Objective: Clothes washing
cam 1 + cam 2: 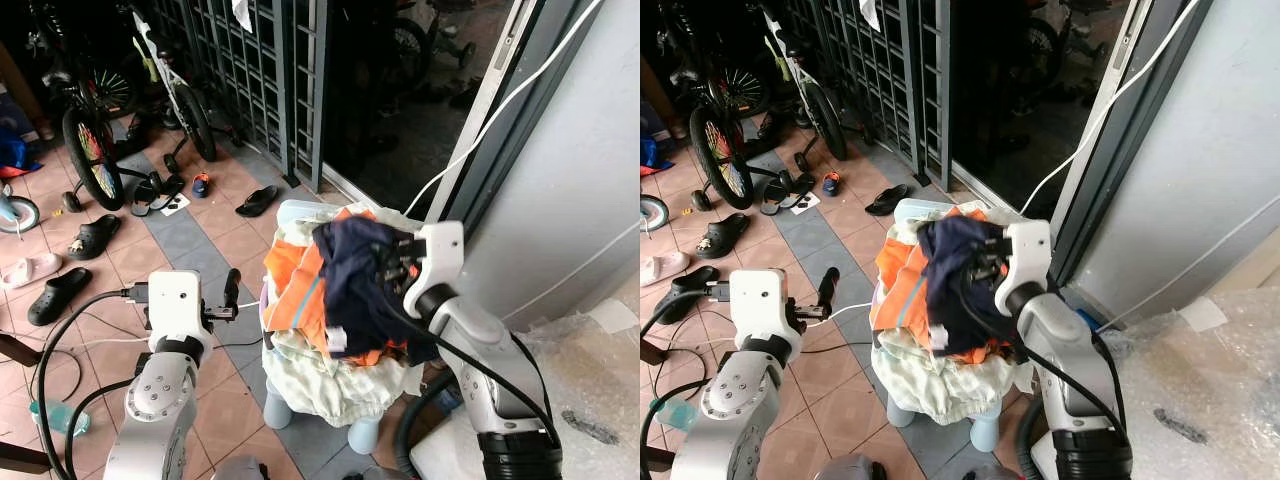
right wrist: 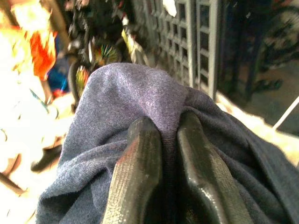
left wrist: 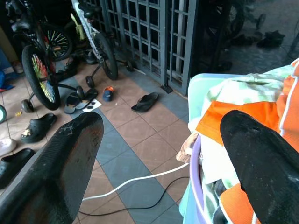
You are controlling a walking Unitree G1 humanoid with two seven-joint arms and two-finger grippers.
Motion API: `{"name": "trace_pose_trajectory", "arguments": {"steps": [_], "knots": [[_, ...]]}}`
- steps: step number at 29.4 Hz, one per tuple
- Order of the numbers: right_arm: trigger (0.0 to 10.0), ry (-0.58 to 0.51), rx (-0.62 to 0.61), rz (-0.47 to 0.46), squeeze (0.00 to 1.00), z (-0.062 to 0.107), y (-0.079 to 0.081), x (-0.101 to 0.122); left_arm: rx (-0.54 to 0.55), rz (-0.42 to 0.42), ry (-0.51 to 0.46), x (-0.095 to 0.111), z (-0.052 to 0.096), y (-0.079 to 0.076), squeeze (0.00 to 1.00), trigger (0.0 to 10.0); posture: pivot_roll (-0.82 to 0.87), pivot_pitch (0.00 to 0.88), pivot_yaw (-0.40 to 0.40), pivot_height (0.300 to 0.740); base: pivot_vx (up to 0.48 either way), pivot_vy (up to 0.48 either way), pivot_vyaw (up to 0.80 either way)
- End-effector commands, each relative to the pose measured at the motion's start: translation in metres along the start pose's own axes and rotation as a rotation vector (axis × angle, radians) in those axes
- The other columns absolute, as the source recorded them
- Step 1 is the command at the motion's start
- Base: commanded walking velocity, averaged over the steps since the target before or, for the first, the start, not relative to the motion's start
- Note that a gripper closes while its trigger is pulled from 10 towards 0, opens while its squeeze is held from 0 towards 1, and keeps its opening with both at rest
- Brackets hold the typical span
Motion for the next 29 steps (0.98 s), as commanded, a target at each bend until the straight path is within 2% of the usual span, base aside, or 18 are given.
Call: {"name": "trace_pose_trajectory", "arguments": {"steps": [1, 4, 5, 6, 7, 8, 21, 28, 29], "knots": [[0.0, -0.068, -0.035, 0.006, 0.0, 0.001, -0.006, 0.014, 0.004, -0.01, 0.008, -0.002, -0.001, 0.002, 0.0, 10.0, 0.01, 0.0, 0.016, 0.74, 0.0, 0.0, 0.0], [0.0, -0.069, -0.044, 0.005, 0.0, 0.003, -0.006, 0.012, -0.004, -0.013, 0.014, -0.003, -0.002, 0.001, 0.0, 10.0, 0.01, 0.0, 0.021, 0.74, -0.165, 0.0, 0.0], [1.1, -0.069, -0.042, 0.007, 0.0, 0.003, -0.005, 0.011, -0.005, -0.014, 0.015, -0.003, -0.002, 0.001, 0.0, 10.0, 0.01, 0.0, 0.021, 0.74, -0.251, 0.0, 0.0], [5.4, -0.068, -0.039, 0.008, 0.0, 0.003, -0.004, 0.011, -0.005, -0.014, 0.015, -0.003, -0.002, 0.001, 0.0, 10.0, 0.01, 0.0, 0.023, 0.74, -0.251, 0.0, 0.0], [5.4, -0.068, -0.039, 0.008, 0.0, 0.003, -0.004, 0.011, -0.005, -0.014, 0.015, -0.003, -0.002, 0.001, 0.0, 10.0, 0.01, 0.0, 0.023, 0.74, -0.251, 0.0, 0.0], [10.0, -0.063, -0.041, 0.009, 0.0, 0.003, -0.004, 0.01, -0.007, -0.015, 0.016, -0.003, -0.002, 0.001, 0.0, 10.0, 0.01, 0.0, 0.023, 0.74, -0.255, 0.0, 0.0], [10.0, -0.045, -0.054, 0.021, 0.0, 0.002, -0.005, 0.005, -0.011, -0.015, 0.018, -0.004, -0.005, 0.0, 0.0, 10.0, 0.0, 0.0, 0.021, 0.74, -0.256, 0.0, 0.0], [10.0, -0.061, -0.074, 0.051, 0.0, -0.003, -0.009, 0.01, -0.011, -0.011, 0.004, -0.002, -0.01, -0.002, 0.0, 10.0, 0.0, 0.0, 0.022, 0.74, -0.109, 0.0, -0.78], [10.0, -0.084, -0.104, 0.082, 0.0, -0.005, -0.013, 0.016, -0.024, -0.011, -0.011, 0.002, -0.013, -0.005, 0.0, 10.0, 0.01, 0.0, 0.025, 0.74, 0.0, 0.0, -0.8]]}}
Point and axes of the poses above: a point about 5 cm out from each wrist's last joint towards the gripper, its own z axis pointing back from the gripper into the wrist, its own x axis along the axis of the wrist's last joint, y = z × x, the point moved 2 cm from there along -z, pointing out of the wrist towards the gripper, and after that the axes turned 15 degrees about z, right-handed, at the moved point
